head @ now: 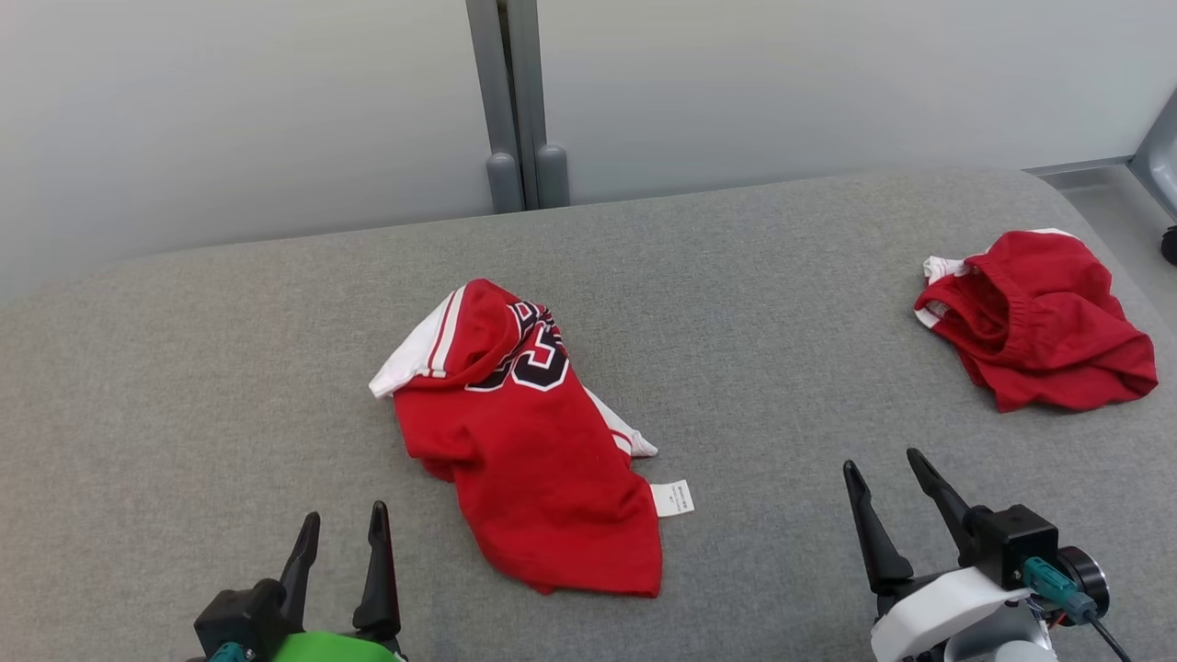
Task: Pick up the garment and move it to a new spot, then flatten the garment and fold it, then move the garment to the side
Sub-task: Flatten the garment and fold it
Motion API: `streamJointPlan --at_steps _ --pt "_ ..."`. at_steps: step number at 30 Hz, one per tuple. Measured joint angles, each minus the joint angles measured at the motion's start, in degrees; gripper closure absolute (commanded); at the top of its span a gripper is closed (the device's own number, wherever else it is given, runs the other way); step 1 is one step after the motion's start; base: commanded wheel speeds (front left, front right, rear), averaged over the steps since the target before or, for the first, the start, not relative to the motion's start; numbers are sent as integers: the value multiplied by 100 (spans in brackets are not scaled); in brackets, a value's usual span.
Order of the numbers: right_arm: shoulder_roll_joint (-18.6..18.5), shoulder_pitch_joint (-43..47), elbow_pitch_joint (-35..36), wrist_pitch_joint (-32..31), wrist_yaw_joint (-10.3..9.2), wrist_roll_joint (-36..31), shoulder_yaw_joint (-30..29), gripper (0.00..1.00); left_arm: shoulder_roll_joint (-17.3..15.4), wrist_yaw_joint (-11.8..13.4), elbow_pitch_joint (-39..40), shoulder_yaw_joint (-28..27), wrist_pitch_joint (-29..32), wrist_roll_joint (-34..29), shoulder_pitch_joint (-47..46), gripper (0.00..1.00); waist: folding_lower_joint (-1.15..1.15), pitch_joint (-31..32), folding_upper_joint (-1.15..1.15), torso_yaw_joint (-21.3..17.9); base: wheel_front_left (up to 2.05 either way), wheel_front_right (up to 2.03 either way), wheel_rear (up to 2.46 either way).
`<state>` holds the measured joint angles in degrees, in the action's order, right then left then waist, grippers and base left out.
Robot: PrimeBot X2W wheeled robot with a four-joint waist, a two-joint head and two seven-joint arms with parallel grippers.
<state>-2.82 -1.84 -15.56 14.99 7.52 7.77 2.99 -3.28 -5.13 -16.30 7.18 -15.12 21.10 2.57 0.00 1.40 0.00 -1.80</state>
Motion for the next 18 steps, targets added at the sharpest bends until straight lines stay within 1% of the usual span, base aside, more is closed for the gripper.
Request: streamJointPlan --at_steps 6,10,12,14,16,18 --pt "1 -55 -4 0 1 -33 -32 0 9 -25 -1 53 0 -55 -27 0 0 -36 0 -4 0 0 0" --pt "1 -83 -2 0 0 -63 -75 0 21 -52 -31 308 0 -98 -98 0 0 -70 0 0 0 0 0" --pt "0 -106 -2 0 0 -74 -91 0 27 -94 -103 547 0 -109 -161 0 0 -88 0 2 0 0 0" --pt "1 -113 -5 0 1 -82 -96 0 33 -131 -204 932 2 -112 -299 0 0 -108 0 -1 0 0 0" --pt "0 -121 -9 0 0 -83 -96 0 36 -160 -315 1386 59 -111 -431 0 0 -128 0 -12 0 0 0" --pt "2 -151 -19 0 1 -91 -88 0 37 -193 -489 1968 210 -96 -600 0 0 -156 0 -39 0 0 0"
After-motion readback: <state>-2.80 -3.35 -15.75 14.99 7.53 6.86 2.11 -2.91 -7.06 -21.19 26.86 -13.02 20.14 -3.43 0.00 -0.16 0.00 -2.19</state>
